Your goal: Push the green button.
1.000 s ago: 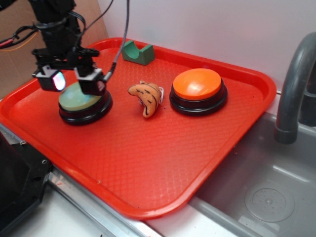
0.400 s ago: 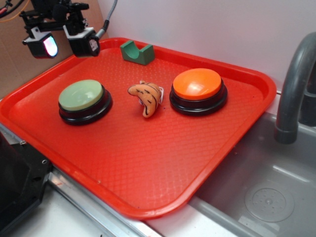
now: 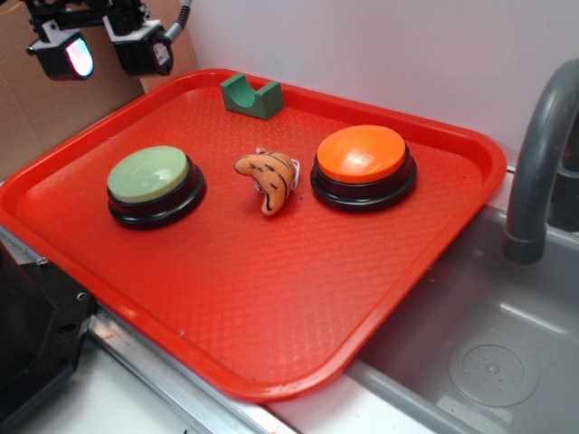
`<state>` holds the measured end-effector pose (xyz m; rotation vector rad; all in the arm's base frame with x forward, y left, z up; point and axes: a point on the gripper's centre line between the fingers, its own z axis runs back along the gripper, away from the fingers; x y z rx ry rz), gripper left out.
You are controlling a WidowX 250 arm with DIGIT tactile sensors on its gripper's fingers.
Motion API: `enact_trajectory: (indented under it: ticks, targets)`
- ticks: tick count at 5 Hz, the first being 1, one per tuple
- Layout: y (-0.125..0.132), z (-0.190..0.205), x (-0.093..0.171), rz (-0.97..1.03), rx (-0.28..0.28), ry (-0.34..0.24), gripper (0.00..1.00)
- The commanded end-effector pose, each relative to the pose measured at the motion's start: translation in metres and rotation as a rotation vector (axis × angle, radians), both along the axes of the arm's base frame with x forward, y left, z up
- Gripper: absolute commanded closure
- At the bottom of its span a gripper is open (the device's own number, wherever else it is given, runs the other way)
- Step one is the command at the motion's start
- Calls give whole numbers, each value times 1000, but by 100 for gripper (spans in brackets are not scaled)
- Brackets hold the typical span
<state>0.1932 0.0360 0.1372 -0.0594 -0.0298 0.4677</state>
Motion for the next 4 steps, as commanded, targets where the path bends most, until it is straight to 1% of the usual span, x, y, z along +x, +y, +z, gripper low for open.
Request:
enact_trajectory:
  ticks: [1,2,3,4]
  targets:
    - [2,28,2,-18,46,-87,0]
    - [2,39,-1,-21,44,-104,0]
    - [3,48,-5,2,61,-125,0]
    - [3,56,-8,-30,23,-144,0]
